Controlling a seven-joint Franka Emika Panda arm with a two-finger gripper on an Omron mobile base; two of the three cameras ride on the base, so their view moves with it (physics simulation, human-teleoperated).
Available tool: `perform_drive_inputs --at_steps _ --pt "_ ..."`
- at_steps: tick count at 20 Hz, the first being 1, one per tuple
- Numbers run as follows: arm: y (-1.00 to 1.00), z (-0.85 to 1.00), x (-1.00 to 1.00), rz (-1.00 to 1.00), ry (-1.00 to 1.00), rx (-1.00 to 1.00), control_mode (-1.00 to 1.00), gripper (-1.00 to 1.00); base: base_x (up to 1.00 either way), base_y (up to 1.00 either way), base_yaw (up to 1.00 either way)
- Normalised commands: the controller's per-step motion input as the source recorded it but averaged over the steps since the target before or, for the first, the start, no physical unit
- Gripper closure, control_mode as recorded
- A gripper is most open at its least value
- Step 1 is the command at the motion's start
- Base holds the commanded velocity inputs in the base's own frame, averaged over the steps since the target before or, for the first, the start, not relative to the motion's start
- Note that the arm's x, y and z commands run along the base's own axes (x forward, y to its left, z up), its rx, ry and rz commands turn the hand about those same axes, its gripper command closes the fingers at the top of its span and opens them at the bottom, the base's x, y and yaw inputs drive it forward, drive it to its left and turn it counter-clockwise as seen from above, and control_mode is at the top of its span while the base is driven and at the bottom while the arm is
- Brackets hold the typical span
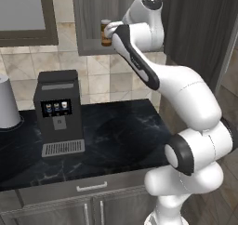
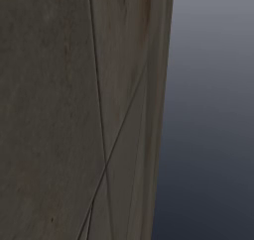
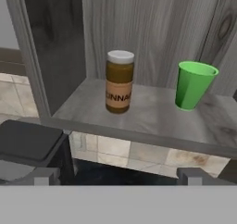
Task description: Take the cinnamon bottle from the cabinet and place it on the dining table, next to the plate with the cupcake. Then take the chocolate from the dining counter and place it on the cupcake plate.
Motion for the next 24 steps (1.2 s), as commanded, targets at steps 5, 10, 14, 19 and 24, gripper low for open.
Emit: perform_drive_inputs --at_steps 5,10,14,19,24 --pt "-0.1 -0.11 0.3 -0.01 0.0 0.0 -1.0 -1.0 0.0 0.0 0.0" --pt "0.01 -0.03 0.37 0.0 0.0 0.0 -1.0 -1.0 0.0 0.0 0.0" --pt "0.04 0.0 0.23 0.0 0.0 0.0 -1.0 -1.0 0.0 0.0 0.0" --pt "0.06 0.0 0.22 0.0 0.0 0.0 -1.0 -1.0 0.0 0.0 0.0" --pt "0.1 0.0 0.21 0.0 0.0 0.01 -1.0 -1.0 0.0 0.0 0.0"
